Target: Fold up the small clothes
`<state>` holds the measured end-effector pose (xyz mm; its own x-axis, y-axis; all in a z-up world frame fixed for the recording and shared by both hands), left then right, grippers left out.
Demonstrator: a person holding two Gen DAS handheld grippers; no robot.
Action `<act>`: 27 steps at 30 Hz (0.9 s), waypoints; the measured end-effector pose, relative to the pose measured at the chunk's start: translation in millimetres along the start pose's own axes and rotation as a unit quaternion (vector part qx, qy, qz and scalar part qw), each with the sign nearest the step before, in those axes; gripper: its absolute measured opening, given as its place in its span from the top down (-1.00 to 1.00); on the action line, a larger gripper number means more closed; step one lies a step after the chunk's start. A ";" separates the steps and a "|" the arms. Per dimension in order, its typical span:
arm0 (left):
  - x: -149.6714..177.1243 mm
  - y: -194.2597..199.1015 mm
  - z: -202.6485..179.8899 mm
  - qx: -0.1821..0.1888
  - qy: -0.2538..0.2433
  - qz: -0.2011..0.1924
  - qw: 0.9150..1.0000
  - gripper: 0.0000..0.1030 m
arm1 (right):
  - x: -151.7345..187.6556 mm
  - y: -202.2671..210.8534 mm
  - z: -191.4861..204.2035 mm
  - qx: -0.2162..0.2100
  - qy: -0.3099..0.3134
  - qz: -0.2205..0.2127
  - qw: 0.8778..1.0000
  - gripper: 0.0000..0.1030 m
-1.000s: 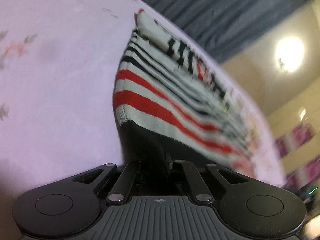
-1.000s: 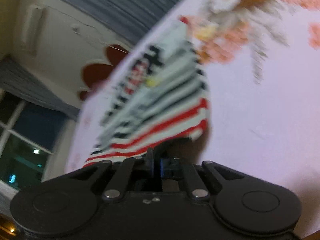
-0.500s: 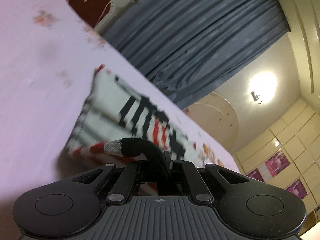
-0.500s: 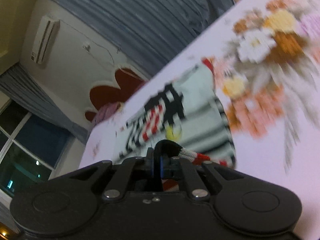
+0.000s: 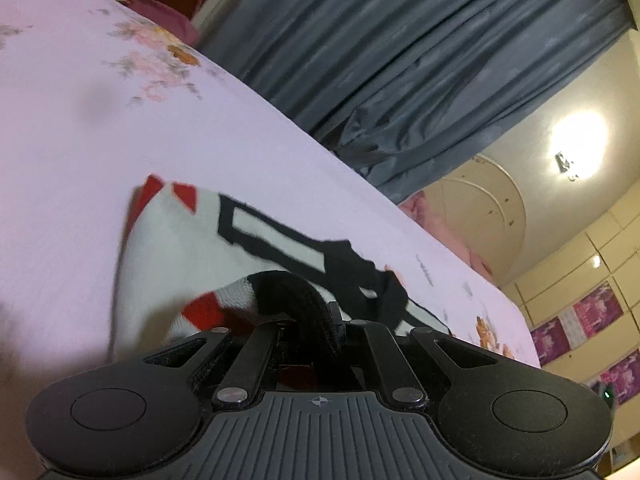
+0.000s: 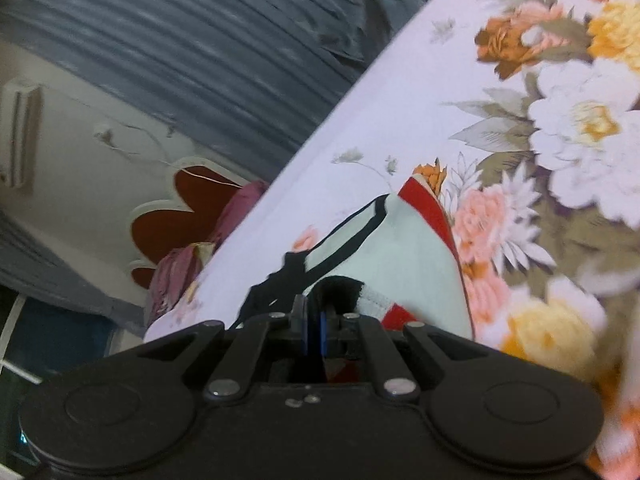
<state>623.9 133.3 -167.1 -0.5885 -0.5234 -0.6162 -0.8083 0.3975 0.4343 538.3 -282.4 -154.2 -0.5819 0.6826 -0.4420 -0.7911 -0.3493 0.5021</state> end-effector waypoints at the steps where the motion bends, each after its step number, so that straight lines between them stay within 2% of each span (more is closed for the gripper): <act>1: -1.0 -8.9 2.1 0.001 -0.008 0.001 1.000 0.92 | -2.5 -12.4 -4.9 0.008 -0.003 0.005 1.000 0.90; 3: -5.2 -23.9 4.8 0.007 -0.015 -0.005 1.000 0.91 | -6.2 -36.3 -13.2 0.014 -0.008 0.013 1.000 0.82; 4: -6.9 -29.6 4.6 0.014 -0.012 -0.004 1.000 0.77 | -9.5 -44.0 -15.0 0.013 -0.010 0.007 1.000 0.77; 5: -8.4 -34.1 3.5 0.022 -0.010 -0.006 1.000 0.66 | -13.5 -48.5 -15.4 0.016 -0.009 -0.003 1.000 0.55; 6: -10.9 -36.3 2.5 0.028 -0.012 -0.015 0.999 0.25 | -18.8 -50.8 -15.0 0.022 -0.004 -0.020 1.000 0.30; 7: -15.1 -35.2 1.5 0.024 -0.018 -0.031 0.999 -0.24 | -22.3 -50.3 -13.5 0.023 0.001 -0.032 0.999 0.20; 8: -21.3 -30.2 0.0 0.019 -0.021 -0.056 0.998 -0.39 | -26.1 -49.3 -10.6 0.021 0.010 -0.043 0.999 0.10; 9: -25.5 -24.9 -2.6 0.030 -0.020 -0.073 0.997 -0.46 | -28.7 -46.3 -6.8 0.018 0.023 -0.052 0.998 0.10; 10: -28.7 -23.4 -4.0 0.038 -0.021 -0.077 0.996 -0.46 | -30.4 -42.8 -4.9 0.019 0.034 -0.058 0.998 0.10; 11: -29.5 -24.7 -3.1 0.030 -0.032 -0.072 0.996 -0.46 | -31.0 -38.6 -2.2 0.020 0.050 -0.061 0.997 0.09; 15: -18.3 -37.5 5.0 -0.008 -0.101 -0.023 0.995 -0.41 | -26.2 -32.0 3.4 0.033 0.138 -0.052 0.988 0.09; 18: -3.6 -51.6 8.5 -0.040 -0.152 0.016 0.987 -0.18 | -14.4 -39.5 6.3 0.052 0.209 -0.024 0.976 0.09; 20: 3.1 -56.1 5.7 -0.058 -0.191 0.020 0.980 -0.13 | -4.2 -48.5 10.3 0.069 0.260 -0.009 0.963 0.10; 21: 4.1 -57.5 4.9 -0.069 -0.209 0.019 0.975 -0.02 | 0.3 -55.7 13.8 0.079 0.289 -0.002 0.954 0.14; 22: 4.9 -58.8 3.2 -0.083 -0.228 0.017 0.970 0.20 | 7.6 -62.0 15.3 0.096 0.327 0.004 0.940 0.17; 23: 6.2 -58.8 1.5 -0.098 -0.251 0.014 0.963 0.34 | 14.4 -68.0 16.8 0.113 0.367 0.008 0.923 0.20; 25: 2.5 -59.6 1.7 -0.117 -0.276 0.008 0.954 0.93 | 27.5 -76.2 22.4 0.133 0.440 0.001 0.888 0.42; 26: -0.8 -58.1 1.1 -0.117 -0.275 0.001 0.954 0.93 | 32.5 -79.3 26.8 0.136 0.471 -0.005 0.872 0.77; 27: -6.5 -52.3 -0.1 -0.117 -0.268 -0.017 0.956 0.93 | 36.8 -80.4 30.5 0.140 0.491 -0.007 0.860 0.86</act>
<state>669.9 115.9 -185.8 -0.5184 -0.0474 -0.8538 -0.8459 0.1744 0.5040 586.3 -209.7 -188.2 -0.5593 -0.2330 -0.7956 -0.8035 -0.0838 0.5894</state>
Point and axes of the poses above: each gripper's, at about its wrist camera, not at the fingertips, and y roughly against the way its jaws point, z to its left, x to its underside, the point moved 10 cm from there along -y, roughly the way its jaws point, and after that the axes turned 8 degrees about -z, right-handed, at the moved point
